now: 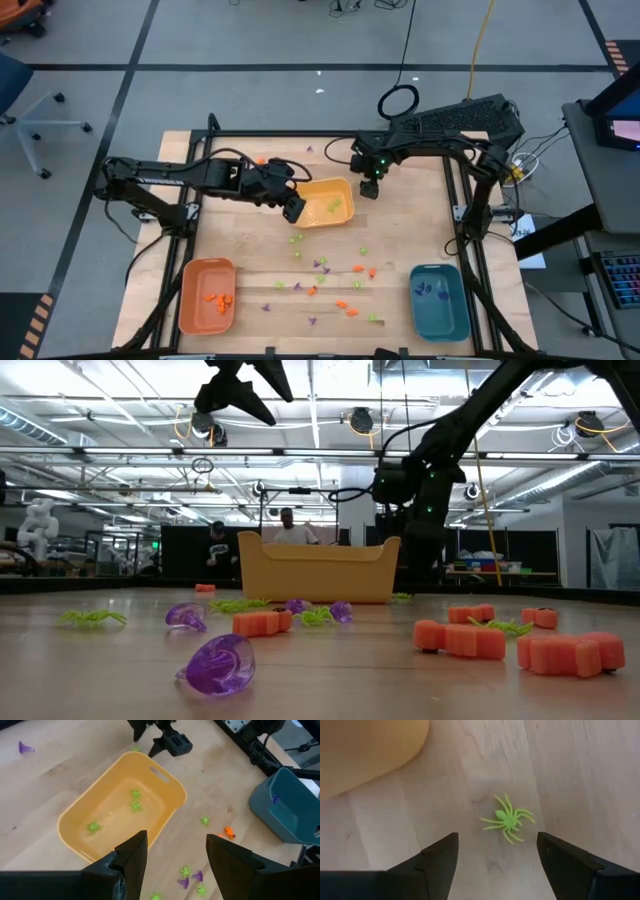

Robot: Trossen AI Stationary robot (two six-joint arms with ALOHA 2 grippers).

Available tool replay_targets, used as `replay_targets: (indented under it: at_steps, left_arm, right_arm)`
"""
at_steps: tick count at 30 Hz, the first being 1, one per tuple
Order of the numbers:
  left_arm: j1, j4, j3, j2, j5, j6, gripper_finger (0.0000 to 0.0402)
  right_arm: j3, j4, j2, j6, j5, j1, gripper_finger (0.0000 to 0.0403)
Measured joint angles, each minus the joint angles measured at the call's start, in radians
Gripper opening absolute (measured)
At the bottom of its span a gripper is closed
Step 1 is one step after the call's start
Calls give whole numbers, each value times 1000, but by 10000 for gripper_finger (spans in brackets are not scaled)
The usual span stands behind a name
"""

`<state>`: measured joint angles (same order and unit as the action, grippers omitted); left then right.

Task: Sort Halloween decoration
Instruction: Put the green spider toy into the yellow bin

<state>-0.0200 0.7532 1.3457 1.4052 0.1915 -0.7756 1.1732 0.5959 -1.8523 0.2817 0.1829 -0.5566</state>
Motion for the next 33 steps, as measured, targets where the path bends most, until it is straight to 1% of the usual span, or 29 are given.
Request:
replay_targets:
  at_steps: [6,11,20,28,33]
  left_arm:
    - [9,2,0,0,23,6,208]
    - [28,8,0,0,23,11,208]
    - [28,8,0,0,23,23,208]
    - [27,8,0,0,23,23,208]
    - [27,10,0,0,23,23,208]
  right_arm:
    - [0,-9,-19,-2,0,-1,229]
    - [2,-14,-28,-4,-7,0,183]
    - [2,-24,-30,-8,-18,0,96]
    - [1,-19,-30,-17,-7,0,45]
    - [1,25,-31,-36,4,1,9]
